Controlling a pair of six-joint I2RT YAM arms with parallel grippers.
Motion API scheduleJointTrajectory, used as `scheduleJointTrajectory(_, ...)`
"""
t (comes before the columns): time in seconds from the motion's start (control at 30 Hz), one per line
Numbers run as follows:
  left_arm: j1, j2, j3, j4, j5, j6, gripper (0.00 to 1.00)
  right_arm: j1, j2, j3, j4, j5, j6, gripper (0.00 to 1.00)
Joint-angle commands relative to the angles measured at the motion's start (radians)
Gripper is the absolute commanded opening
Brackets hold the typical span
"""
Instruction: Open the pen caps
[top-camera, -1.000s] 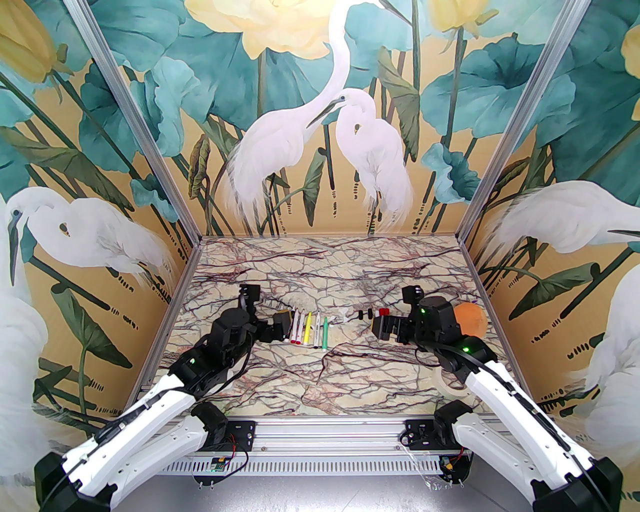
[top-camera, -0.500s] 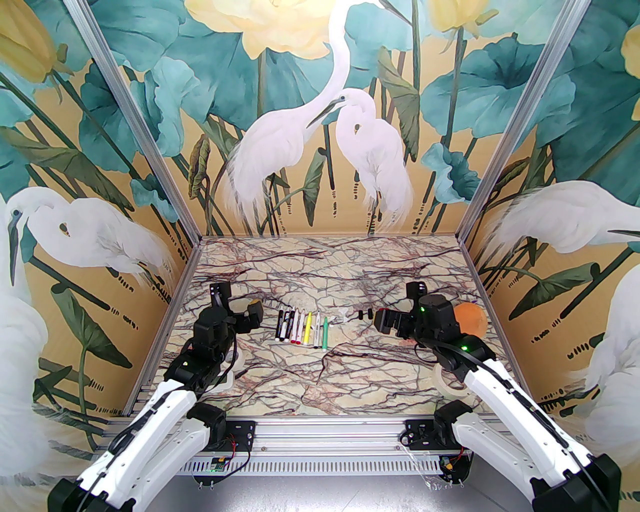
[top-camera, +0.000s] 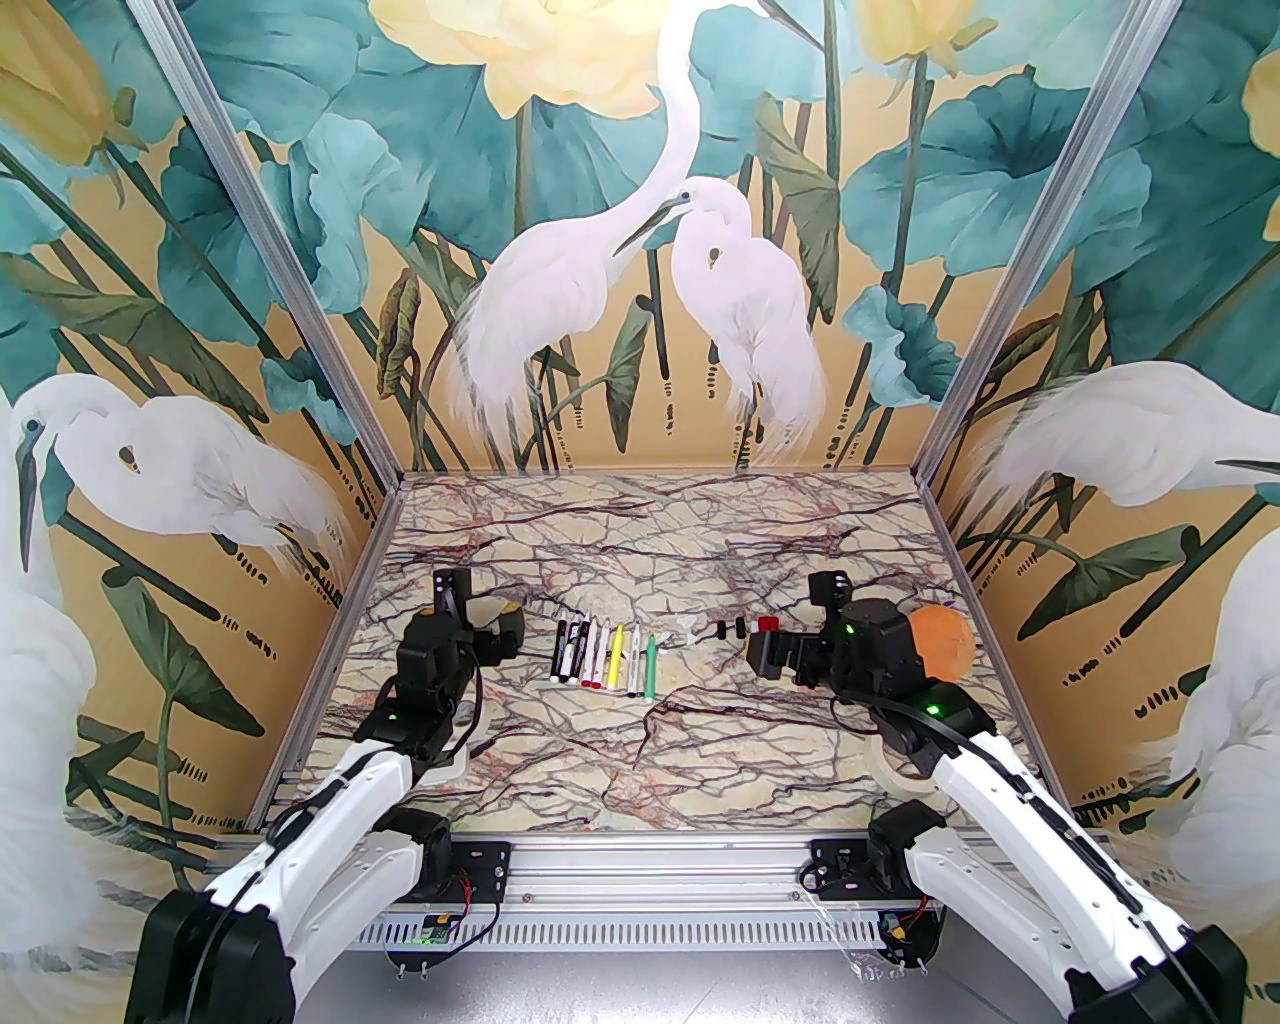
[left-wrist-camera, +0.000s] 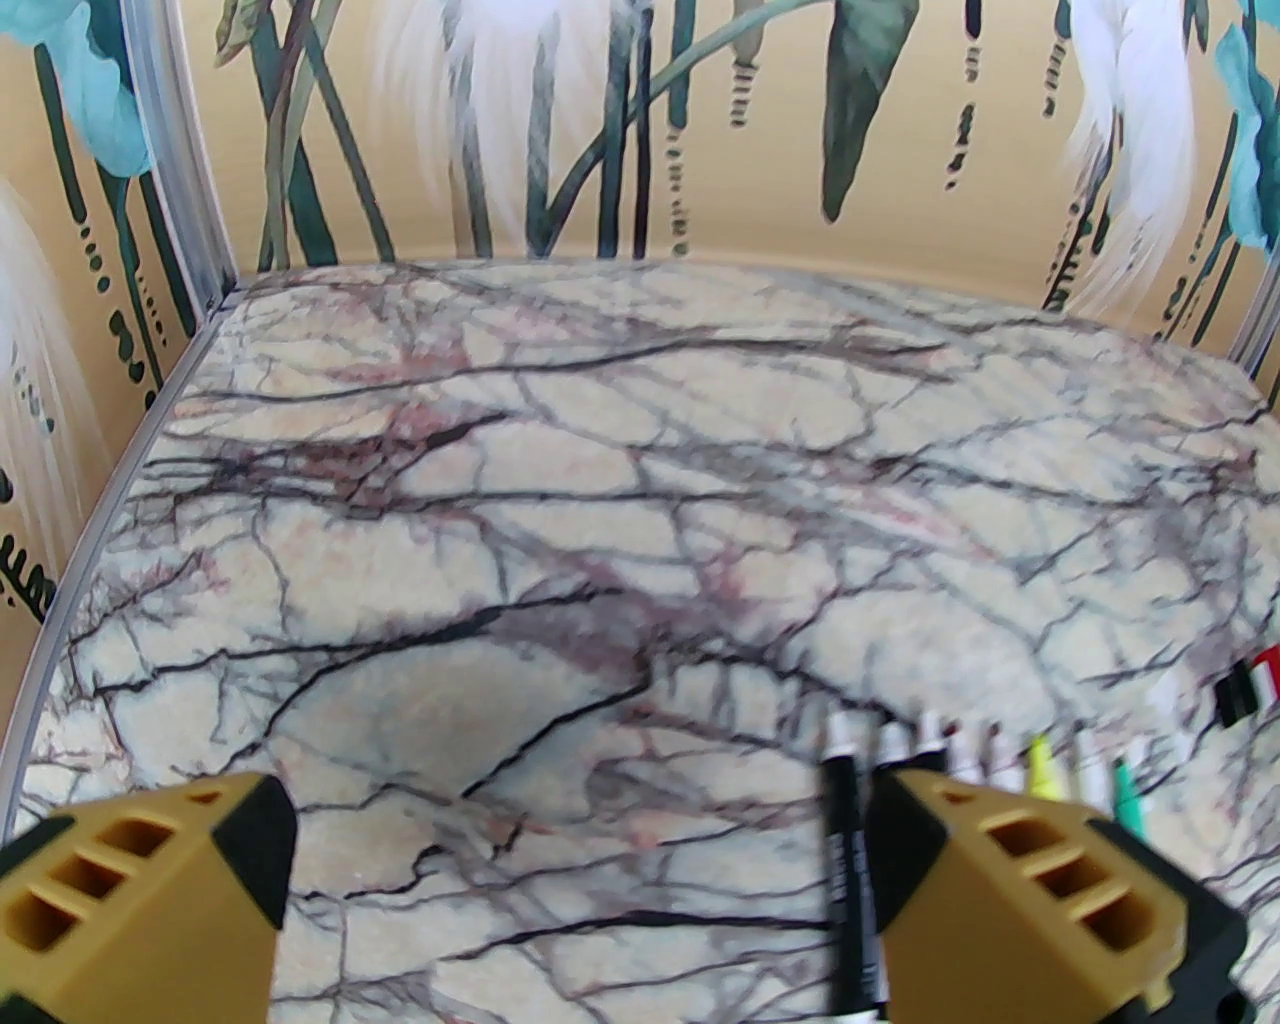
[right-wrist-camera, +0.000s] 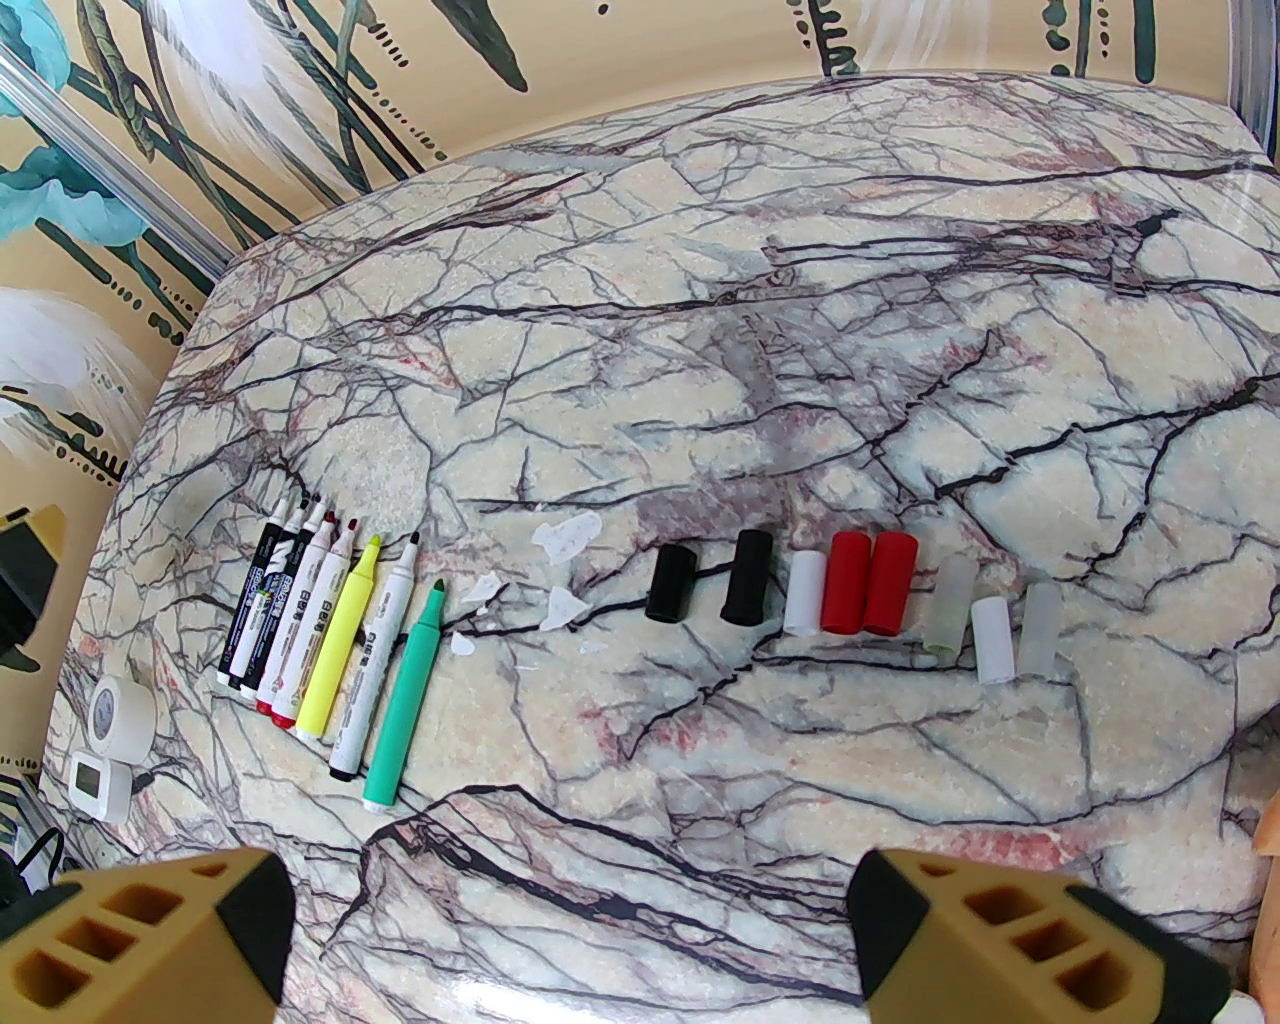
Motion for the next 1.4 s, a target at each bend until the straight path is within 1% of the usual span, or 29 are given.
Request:
scheduleJointTrajectory(0.0,0.020,0.055,-0.015,0.166,0.019,0.053,1.00,0.002,-0.013,-0.012,-0.011,0.046,-0.003,0.99)
scheduleJointTrajectory(0.07,0.023,0.098,-0.017,0.207,0.018,0.074,1.00,0.002,-0.005,-0.001,-0.038,0.106,0.002,0.99)
scheduleJointTrajectory(0.2,0.029,0.168,-0.054,0.364,0.021,0.085,1.00,0.002,-0.010,0.011,-0.068,0.198,0.015,0.99)
scheduleJointTrajectory(0.3,0.038,0.227,-0.073,0.477,0.054,0.090,0.99,0.003,-0.027,0.006,-0.069,0.216,0.016,1.00)
scheduleJointTrajectory(0.4,0.042,0.280,-0.086,0.590,0.099,0.085,1.00,0.002,-0.043,-0.007,-0.066,0.195,0.015,0.99)
scheduleJointTrajectory(0.53,0.055,0.351,-0.079,0.660,0.141,0.104,1.00,0.003,-0.049,-0.019,-0.065,0.210,0.040,1.00)
scheduleJointTrajectory(0.63,0.088,0.399,-0.051,0.678,0.170,0.093,0.99,0.003,-0.048,-0.019,-0.070,0.294,0.079,0.99)
scheduleJointTrajectory(0.7,0.127,0.429,-0.037,0.692,0.195,0.069,1.00,0.003,-0.046,-0.012,-0.069,0.355,0.097,0.99)
scheduleJointTrajectory(0.73,0.146,0.456,-0.037,0.725,0.204,0.060,1.00,0.001,-0.045,-0.009,-0.066,0.382,0.102,0.99)
scheduleJointTrajectory(0.8,0.185,0.544,-0.051,0.843,0.226,0.027,1.00,0.002,-0.040,-0.004,-0.058,0.448,0.103,0.99)
scheduleJointTrajectory(0.9,0.202,0.655,-0.057,0.976,0.258,0.024,1.00,-0.001,-0.037,0.000,-0.035,0.523,0.071,0.99)
scheduleJointTrajectory(0.97,0.207,0.623,-0.019,0.842,0.263,0.012,1.00,-0.010,-0.034,0.013,-0.018,0.557,0.033,0.99)
scheduleJointTrajectory(1.0,0.212,0.634,0.006,0.819,0.291,0.021,1.00,-0.021,-0.030,0.018,-0.002,0.564,0.001,0.99)
scheduleJointTrajectory(1.07,0.218,0.625,0.055,0.705,0.312,0.016,1.00,-0.047,-0.022,0.016,0.054,0.552,-0.084,0.99)
scheduleJointTrajectory(1.13,0.230,0.632,0.064,0.703,0.281,-0.008,1.00,-0.088,-0.003,0.011,0.121,0.545,-0.135,0.99)
scheduleJointTrajectory(1.27,0.230,0.631,0.062,0.705,0.278,-0.006,1.00,-0.192,0.071,0.004,0.257,0.527,-0.221,1.00)
scheduleJointTrajectory(1.37,0.230,0.630,0.060,0.707,0.278,-0.006,0.99,-0.245,0.141,-0.020,0.373,0.530,-0.261,0.99)
